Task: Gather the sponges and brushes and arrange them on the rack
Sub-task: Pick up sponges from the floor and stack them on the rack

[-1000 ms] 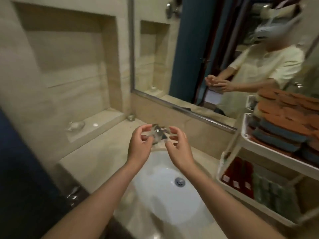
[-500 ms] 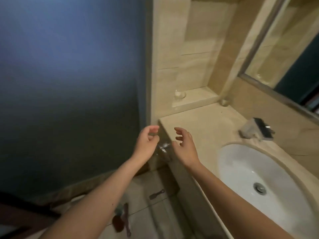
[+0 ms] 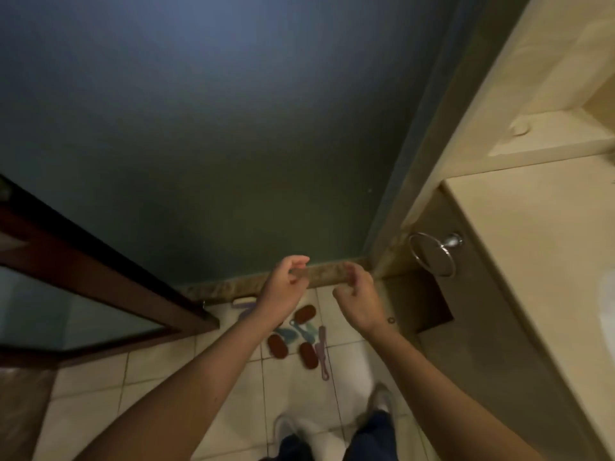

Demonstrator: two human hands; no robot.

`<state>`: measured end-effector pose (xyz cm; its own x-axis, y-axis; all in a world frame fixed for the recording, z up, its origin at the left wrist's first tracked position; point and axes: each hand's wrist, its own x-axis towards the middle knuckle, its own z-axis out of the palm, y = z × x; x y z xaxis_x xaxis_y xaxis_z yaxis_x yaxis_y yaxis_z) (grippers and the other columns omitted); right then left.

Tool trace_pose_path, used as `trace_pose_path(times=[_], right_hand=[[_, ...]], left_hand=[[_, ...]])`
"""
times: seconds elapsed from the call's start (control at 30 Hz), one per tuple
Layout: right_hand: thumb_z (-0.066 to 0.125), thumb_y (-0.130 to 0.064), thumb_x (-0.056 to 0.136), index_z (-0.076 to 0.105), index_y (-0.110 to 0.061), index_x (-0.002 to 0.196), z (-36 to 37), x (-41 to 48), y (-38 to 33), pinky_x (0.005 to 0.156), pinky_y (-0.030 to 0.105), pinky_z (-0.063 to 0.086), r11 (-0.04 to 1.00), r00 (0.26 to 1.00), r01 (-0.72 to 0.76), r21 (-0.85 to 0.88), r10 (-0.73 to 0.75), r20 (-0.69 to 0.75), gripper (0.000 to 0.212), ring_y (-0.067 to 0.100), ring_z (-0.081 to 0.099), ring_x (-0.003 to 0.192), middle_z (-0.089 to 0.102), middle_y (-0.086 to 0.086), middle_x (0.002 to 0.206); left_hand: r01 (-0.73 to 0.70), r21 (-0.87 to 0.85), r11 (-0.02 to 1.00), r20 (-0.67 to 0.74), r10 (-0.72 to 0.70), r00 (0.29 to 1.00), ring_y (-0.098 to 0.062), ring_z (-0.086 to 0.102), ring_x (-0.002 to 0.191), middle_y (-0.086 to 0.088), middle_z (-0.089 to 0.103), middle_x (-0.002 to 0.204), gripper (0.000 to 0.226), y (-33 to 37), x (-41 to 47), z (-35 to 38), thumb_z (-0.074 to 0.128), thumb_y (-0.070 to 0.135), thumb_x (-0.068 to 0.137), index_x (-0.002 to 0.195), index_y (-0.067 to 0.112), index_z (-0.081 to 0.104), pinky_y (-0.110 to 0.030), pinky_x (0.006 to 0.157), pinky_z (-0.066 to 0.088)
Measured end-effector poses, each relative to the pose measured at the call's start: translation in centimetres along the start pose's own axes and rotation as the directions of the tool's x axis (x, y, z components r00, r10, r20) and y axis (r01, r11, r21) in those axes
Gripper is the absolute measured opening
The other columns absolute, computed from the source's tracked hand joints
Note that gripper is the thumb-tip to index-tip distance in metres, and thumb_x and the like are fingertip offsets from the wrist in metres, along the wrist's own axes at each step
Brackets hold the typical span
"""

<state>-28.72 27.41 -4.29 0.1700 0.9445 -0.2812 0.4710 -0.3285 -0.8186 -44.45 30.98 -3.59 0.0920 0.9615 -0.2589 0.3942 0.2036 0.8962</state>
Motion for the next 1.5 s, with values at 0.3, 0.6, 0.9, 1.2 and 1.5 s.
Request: trace_pose_path(times=[0.3,0.6,0.9,1.2,1.5], right_hand=[[0.062,-0.017,0.088,0.046,-0.029,0.129,8.5,4.5,6.3,0.100,0.035,0.046,0.991,0.976,-0.091,-0.100,0.109,0.191,0.045,0.018,0.050,0.121,0.045,-0.003,0.134],[0.057,-0.016,0.092,0.047,-0.016,0.136,20.3,11.2,22.3,0.102,0.044,0.045,0.967,0.913,-0.164,-0.194,0.223,0.341,0.045,0.032,0.042,0.134,0.041,0.015,0.144],[0.072,-0.014,0.077,0.047,-0.019,0.132,31.7,16.0,39.0,0.095,0.027,0.046,0.920,0.858,-0.231,-0.317,0.346,0.379,0.061,0.021,0.052,0.117,0.049,-0.001,0.122],[0.078,-0.033,0.072,0.040,-0.030,0.134,40.6,19.6,51.1,0.098,0.039,0.047,0.844,0.874,-0.147,-0.516,0.355,0.332,0.072,0.023,0.046,0.123,0.044,0.001,0.136],[0.075,-0.040,0.073,0.033,-0.033,0.142,44.2,21.0,56.0,0.105,0.048,0.040,0.760,0.914,0.003,-0.650,0.262,0.310,0.081,0.030,0.028,0.136,0.030,0.005,0.148]], left_hand=[[0.234,-0.053,0.971,-0.042,-0.236,0.971,-0.007,0.058,0.099,0.004,0.059,0.114,0.033,-12.8,2.1,-0.1,0.059,0.005,0.087,0.110,0.029,0.056,-0.015,0.081,0.046],[0.451,-0.043,0.891,-0.088,-0.453,0.887,-0.009,0.056,0.101,0.002,0.058,0.116,0.039,-31.4,4.8,6.6,0.059,0.003,0.085,0.119,0.021,0.056,-0.018,0.087,0.041],[0.583,-0.020,0.812,-0.099,-0.582,0.807,-0.011,0.057,0.096,0.004,0.052,0.119,0.040,-49.1,8.8,13.2,0.062,0.012,0.086,0.123,0.024,0.052,-0.028,0.081,0.049],[0.591,0.124,0.797,-0.195,-0.565,0.802,-0.019,0.050,0.113,-0.003,0.029,0.141,0.067,-63.6,13.0,18.1,0.070,0.026,0.082,0.138,0.026,0.035,-0.029,0.083,0.045],[0.653,0.313,0.689,-0.323,-0.569,0.756,-0.037,0.033,0.132,-0.008,0.006,0.154,0.095,-69.0,17.0,20.2,0.074,0.039,0.076,0.148,0.030,0.013,-0.047,0.097,0.043]])
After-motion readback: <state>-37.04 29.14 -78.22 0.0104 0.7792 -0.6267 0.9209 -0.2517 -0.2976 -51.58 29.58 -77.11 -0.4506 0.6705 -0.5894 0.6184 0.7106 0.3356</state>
